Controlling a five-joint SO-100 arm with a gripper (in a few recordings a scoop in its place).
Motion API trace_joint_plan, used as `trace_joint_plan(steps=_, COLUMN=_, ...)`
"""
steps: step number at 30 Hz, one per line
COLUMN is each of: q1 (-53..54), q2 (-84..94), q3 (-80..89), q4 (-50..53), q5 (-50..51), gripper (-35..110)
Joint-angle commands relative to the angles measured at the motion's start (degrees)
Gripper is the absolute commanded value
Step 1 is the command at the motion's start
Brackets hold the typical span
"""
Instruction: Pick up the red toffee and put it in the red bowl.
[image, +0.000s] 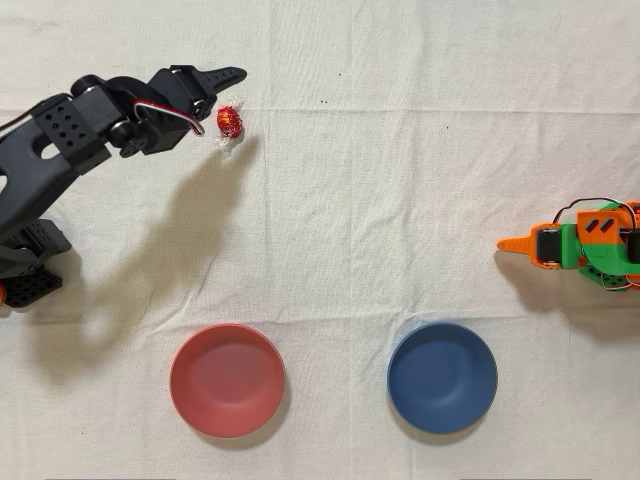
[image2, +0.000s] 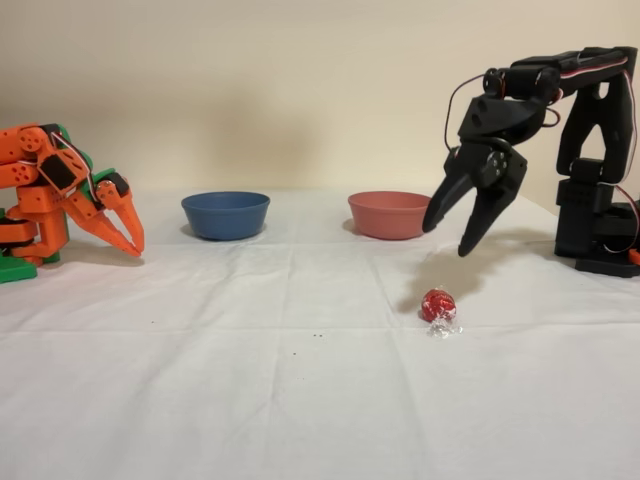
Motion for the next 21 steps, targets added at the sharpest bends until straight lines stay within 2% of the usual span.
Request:
trace_joint_plan(steps=1, q1=-0.1, q2=3.5, q3=2.5, q4=-2.5, q5=0.4, gripper=36)
trace_joint_plan(steps=21, q1=0.8, q2=-1.3, q3=9.8, q4=-14.7, q5=0.6, gripper=34)
